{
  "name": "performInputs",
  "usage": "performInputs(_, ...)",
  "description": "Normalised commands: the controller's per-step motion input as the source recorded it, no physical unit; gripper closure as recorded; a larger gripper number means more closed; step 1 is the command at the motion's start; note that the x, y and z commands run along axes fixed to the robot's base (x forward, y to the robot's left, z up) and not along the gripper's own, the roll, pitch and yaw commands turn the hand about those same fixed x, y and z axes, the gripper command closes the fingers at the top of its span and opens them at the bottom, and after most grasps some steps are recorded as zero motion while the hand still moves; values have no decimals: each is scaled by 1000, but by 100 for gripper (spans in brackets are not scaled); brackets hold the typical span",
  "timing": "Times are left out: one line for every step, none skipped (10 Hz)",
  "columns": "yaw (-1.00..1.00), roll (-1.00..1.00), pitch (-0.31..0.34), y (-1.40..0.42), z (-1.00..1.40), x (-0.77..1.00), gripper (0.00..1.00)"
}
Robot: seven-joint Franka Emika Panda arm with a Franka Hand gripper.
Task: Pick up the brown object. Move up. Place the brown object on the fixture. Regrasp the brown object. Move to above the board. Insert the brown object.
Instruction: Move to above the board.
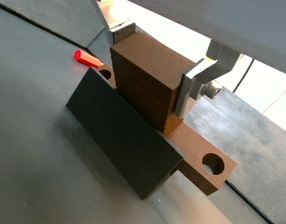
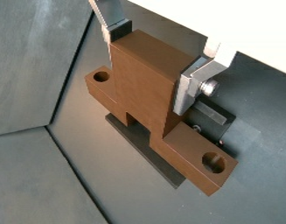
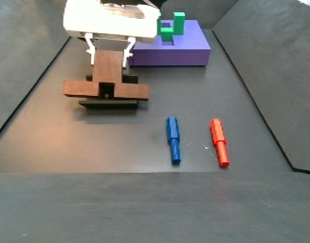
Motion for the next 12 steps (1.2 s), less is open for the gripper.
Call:
performInputs(0,0,0,0,1400,0,100)
performInputs(-56,-73,-7,-19,1400,22,100)
performInputs(-73,-154,2,-9,1400,-4,100)
performInputs(-45,-103,-1,7,1400,0,100)
performInputs(-42,-69,40,-12,1400,10,100)
performInputs(-30,-32,55,-12,1400,0,100)
performInputs(-22,-19,58,-8,1400,1,100)
performInputs(1,-10,83,-22,721,15,100)
performInputs(12,-2,97,-18,478,23,100)
performInputs(36,0,109,-26,174,48,100)
performInputs(-113,-1000,177,-1400,285,-989,100)
performInputs(-109,-1000,171,-1400,276,-1007,100)
